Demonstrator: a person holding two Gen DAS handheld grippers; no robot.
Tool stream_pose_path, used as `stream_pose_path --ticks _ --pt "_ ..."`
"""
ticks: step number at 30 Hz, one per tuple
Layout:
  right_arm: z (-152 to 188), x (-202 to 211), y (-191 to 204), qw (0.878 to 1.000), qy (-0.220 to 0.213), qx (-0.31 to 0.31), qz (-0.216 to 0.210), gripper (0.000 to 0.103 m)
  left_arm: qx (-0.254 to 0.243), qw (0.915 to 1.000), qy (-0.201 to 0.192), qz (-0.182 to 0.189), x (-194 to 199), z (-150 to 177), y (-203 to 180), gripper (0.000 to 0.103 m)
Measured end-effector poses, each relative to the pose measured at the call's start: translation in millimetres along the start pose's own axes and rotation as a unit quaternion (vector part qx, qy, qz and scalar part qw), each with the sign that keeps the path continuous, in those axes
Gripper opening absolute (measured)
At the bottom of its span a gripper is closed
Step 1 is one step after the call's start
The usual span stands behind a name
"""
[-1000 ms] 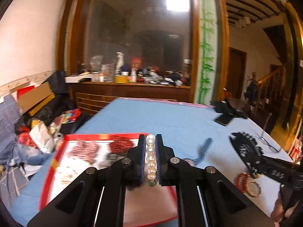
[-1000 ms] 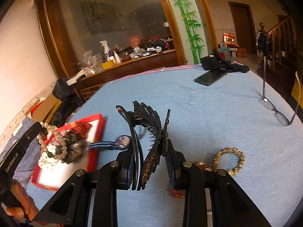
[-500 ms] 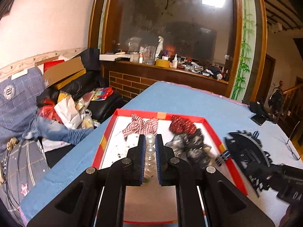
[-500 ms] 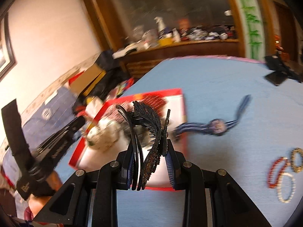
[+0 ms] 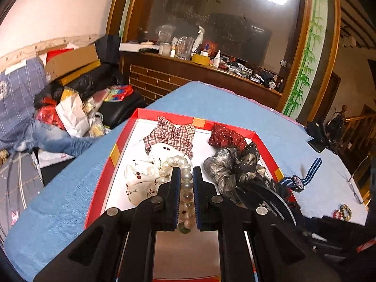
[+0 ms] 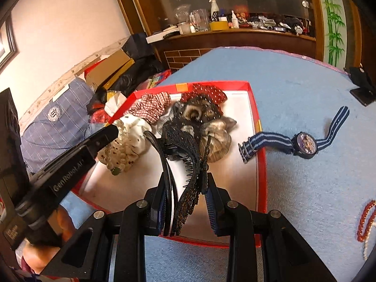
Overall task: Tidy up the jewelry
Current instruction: 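Carry the pearl bracelet and black clip into the box and open both grippers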
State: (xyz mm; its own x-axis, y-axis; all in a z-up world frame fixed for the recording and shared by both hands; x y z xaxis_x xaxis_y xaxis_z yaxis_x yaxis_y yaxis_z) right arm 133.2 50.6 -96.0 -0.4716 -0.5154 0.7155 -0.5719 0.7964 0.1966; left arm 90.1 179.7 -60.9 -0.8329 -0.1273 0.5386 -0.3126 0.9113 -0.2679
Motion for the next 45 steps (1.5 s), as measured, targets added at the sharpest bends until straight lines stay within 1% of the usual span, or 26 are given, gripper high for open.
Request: stream_pose_path --ticks 5,10,17,18,20,21,22,26,28,36,41,45 --pt "3 -5 3 1.0 0.005 0.006 -0.001 0.033 0.022 0.9996 0.013 0.01 -8 1 6 0.009" --pt "5 -7 4 1.0 0.011 0.008 0.001 0.034 0.024 0.9995 0.016 0.01 -10 2 8 0.009" --pt "5 -2 2 1.0 0.007 0.01 0.005 0.035 0.027 0.9995 0.014 0.006 -9 2 9 0.01" --pt "5 -1 2 1.0 0.005 0.012 0.006 0.037 0.027 0.9995 0.014 0.005 -9 2 10 0.011" --pt "4 5 4 1.0 -0.004 0.018 0.01 0.047 0.027 0.9996 0.01 0.005 -8 1 10 0.019" --pt "3 8 4 1.0 -0.01 0.02 0.012 0.054 0.026 0.9996 0.007 0.005 -6 0 9 0.025" --pt "2 11 5 1.0 -0.016 0.022 0.013 0.056 0.024 0.9997 0.001 0.003 -4 -1 9 0.027" --pt "-1 21 4 0.999 -0.031 0.023 0.011 0.056 0.017 0.9997 -0.016 0.005 3 -4 6 0.033" --pt "-3 26 2 0.999 -0.036 0.018 0.006 0.056 0.015 0.9996 -0.026 0.003 7 -6 6 0.043" --pt "-13 55 -20 0.997 -0.07 -0.026 -0.005 0.056 0.012 0.9984 -0.056 -0.005 19 -11 6 0.045" --pt "-13 59 -42 0.995 -0.065 -0.071 -0.015 0.056 0.011 0.9982 -0.058 -0.011 21 -12 7 0.046" --pt "-12 60 -55 0.994 -0.059 -0.095 -0.012 0.056 0.007 0.9981 -0.059 -0.017 22 -12 7 0.046"
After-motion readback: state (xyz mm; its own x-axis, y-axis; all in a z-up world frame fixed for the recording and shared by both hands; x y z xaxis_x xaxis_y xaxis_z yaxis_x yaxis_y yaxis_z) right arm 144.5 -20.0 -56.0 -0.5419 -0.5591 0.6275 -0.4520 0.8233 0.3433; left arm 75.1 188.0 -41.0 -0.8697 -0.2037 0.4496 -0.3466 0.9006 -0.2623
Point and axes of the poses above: each gripper's, at about its wrist camera, not at the fingertips, and x roughly against the way its jaws point, y to its left, z to its underside, the point moved 8 cm from there along -x, roughly the way its jaws point, and after that the axes turned 5 degrees about z, right-handed, at the moved point
